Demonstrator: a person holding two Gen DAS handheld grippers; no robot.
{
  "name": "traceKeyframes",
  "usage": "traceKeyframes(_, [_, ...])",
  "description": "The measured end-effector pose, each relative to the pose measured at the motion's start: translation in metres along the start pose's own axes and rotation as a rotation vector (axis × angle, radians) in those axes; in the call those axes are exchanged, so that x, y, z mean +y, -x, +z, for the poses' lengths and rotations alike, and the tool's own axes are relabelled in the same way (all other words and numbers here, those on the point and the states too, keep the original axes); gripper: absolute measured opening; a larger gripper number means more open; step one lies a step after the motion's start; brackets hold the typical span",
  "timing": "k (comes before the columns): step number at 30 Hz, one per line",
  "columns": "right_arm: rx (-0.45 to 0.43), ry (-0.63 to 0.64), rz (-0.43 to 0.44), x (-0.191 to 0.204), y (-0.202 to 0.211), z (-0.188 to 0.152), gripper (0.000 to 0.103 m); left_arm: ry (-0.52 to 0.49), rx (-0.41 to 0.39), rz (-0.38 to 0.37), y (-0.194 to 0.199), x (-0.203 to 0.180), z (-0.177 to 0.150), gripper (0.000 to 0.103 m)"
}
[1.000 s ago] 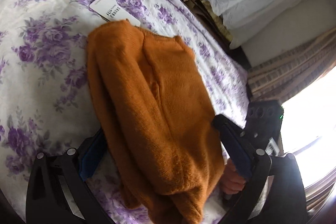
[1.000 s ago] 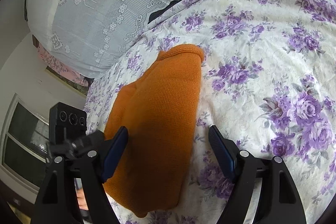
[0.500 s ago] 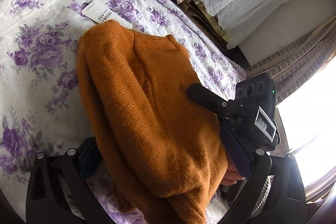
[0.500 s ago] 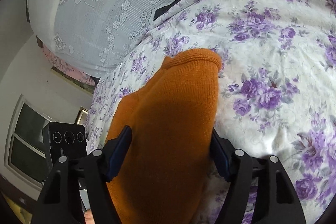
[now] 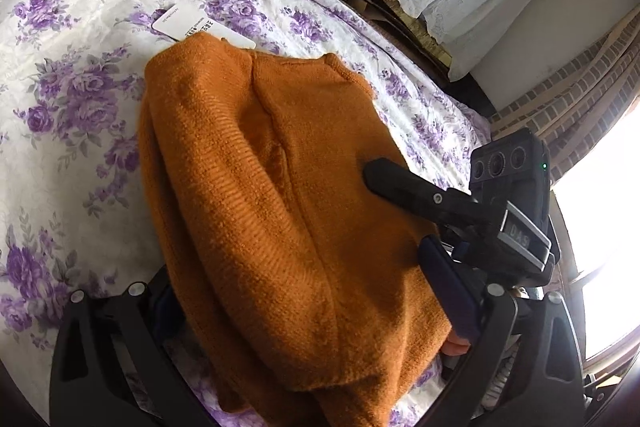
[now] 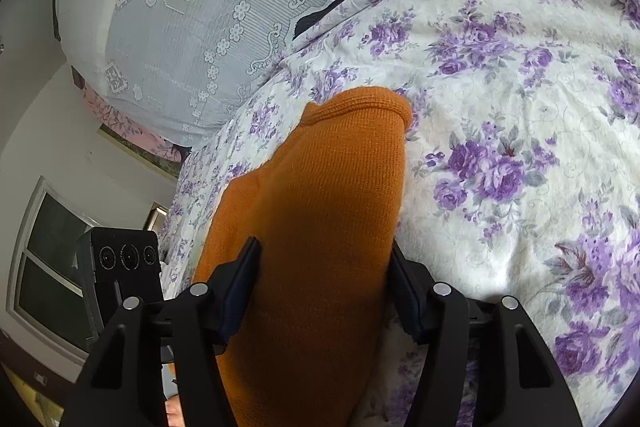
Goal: Fold small clothes
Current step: 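Lift the folded cardigan with the right tool and carry it to the clothes stack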
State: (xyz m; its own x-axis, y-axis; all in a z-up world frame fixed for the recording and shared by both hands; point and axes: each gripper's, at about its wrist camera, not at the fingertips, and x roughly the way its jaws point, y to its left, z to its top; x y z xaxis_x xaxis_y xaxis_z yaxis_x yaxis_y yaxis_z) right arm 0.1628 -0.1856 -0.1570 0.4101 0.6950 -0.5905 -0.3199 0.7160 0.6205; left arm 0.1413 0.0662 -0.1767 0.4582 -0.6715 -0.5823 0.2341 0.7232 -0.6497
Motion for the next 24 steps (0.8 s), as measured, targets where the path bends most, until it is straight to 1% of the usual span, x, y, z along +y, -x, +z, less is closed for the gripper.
traceKeyframes(5, [-0.001, 0.005, -0.004, 0.001, -0.001, 0.0, 0.064, -0.006, -0.011, -0.013, 0.003, -0.001, -0.001, 0.098])
traceKeyframes(8, [-0.01, 0.0, -0.004, 0.0, 0.0, 0.0, 0.063, -0.015, -0.024, -0.016, 0.006, -0.003, -0.003, 0.091])
traceKeyframes(10, [-0.025, -0.006, 0.0, 0.001, 0.002, -0.001, 0.062, -0.013, -0.033, -0.021, 0.007, -0.004, -0.003, 0.084])
traceKeyframes(13, [-0.04, -0.005, 0.009, 0.004, 0.007, -0.003, 0.061, -0.005, -0.05, -0.036, 0.013, -0.003, -0.005, 0.078])
traceKeyframes(16, [-0.05, -0.016, 0.032, 0.005, 0.011, -0.003, 0.061, -0.012, -0.064, -0.034, 0.018, -0.008, -0.008, 0.076])
traceKeyframes(21, [-0.056, 0.005, 0.047, 0.016, 0.018, -0.006, 0.06, -0.056, -0.088, 0.013, 0.027, -0.024, -0.018, 0.076])
traceKeyframes(24, [-0.062, 0.023, 0.063, 0.026, 0.025, -0.01, 0.06, -0.082, -0.118, 0.038, 0.039, -0.037, -0.027, 0.076])
